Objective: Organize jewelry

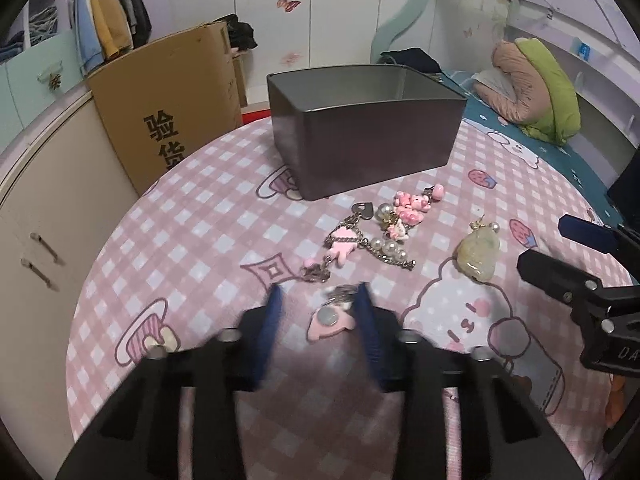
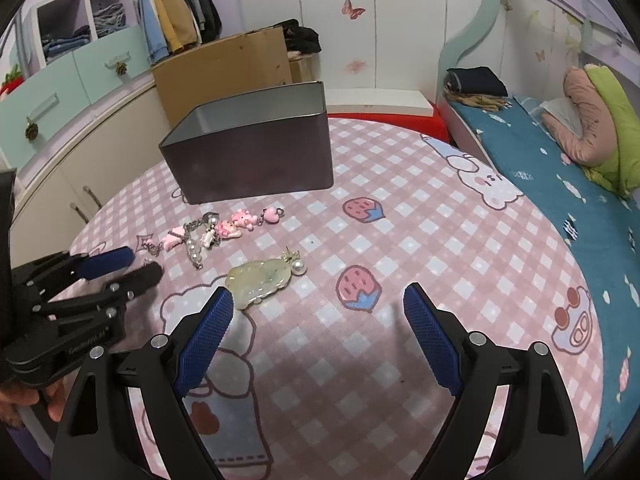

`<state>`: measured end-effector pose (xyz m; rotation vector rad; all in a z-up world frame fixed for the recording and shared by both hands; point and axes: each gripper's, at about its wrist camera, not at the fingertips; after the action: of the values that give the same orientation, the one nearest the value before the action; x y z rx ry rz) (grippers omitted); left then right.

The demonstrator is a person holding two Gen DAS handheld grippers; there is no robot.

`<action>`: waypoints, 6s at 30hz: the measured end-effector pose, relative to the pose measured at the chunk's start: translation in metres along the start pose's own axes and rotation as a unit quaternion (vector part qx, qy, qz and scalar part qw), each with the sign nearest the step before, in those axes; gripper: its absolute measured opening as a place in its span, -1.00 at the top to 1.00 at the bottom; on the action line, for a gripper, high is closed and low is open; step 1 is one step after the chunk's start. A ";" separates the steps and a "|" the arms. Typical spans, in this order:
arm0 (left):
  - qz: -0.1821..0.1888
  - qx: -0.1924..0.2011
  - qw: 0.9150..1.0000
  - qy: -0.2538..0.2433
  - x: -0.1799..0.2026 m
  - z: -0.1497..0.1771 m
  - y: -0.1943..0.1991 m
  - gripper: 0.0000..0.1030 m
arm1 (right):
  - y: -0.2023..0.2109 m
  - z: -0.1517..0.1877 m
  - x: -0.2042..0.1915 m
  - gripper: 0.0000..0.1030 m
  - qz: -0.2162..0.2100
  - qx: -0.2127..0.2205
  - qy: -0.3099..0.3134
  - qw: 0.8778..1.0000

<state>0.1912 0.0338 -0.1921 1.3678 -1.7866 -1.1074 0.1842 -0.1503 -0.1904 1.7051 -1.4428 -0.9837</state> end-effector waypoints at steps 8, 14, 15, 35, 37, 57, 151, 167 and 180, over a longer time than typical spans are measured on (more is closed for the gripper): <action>0.036 0.010 0.999 0.025 -0.007 0.007 0.008 0.79 | -0.003 0.001 -0.011 -0.64 0.003 -0.010 0.014 1.000; 0.045 0.028 0.998 0.044 -0.013 0.016 0.020 0.79 | -0.015 -0.005 -0.029 -0.64 0.008 -0.031 0.030 0.999; 0.048 0.032 0.997 0.047 -0.014 0.017 0.022 0.79 | -0.017 -0.007 -0.032 -0.64 0.006 -0.034 0.032 0.999; 0.092 0.041 0.994 0.044 -0.014 0.019 0.035 0.79 | -0.022 -0.009 -0.026 0.15 -0.002 -0.037 0.034 0.999; 0.091 0.042 0.994 0.041 -0.012 0.018 0.036 0.79 | -0.019 -0.005 -0.022 0.15 -0.011 -0.037 0.032 0.999; 0.162 0.085 0.983 0.012 -0.008 -0.067 0.084 0.79 | 0.046 -0.059 -0.001 0.15 -0.067 0.038 0.030 0.997; 0.025 0.002 1.000 -0.012 -0.013 -0.021 -0.011 0.71 | -0.021 -0.030 0.028 -0.22 -0.039 -0.023 0.029 0.999; 0.048 0.047 0.998 0.007 -0.037 -0.010 0.041 0.82 | -0.032 -0.031 0.006 -0.22 -0.020 -0.034 0.083 0.996; 0.066 0.056 0.996 0.034 -0.052 -0.013 0.050 0.82 | -0.040 -0.042 -0.018 0.56 -0.023 -0.039 0.126 0.991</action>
<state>0.1940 0.0860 -0.1409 1.3146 -1.8855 -0.8924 0.2383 -0.1250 -0.2026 1.7415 -1.1909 -0.8041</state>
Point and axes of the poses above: each gripper's, at about its wrist camera, not at the fingertips, and y roughly against the way its jaws point, x to its right, z to its underside, and after that the axes turned 12 degrees about -x, right-handed
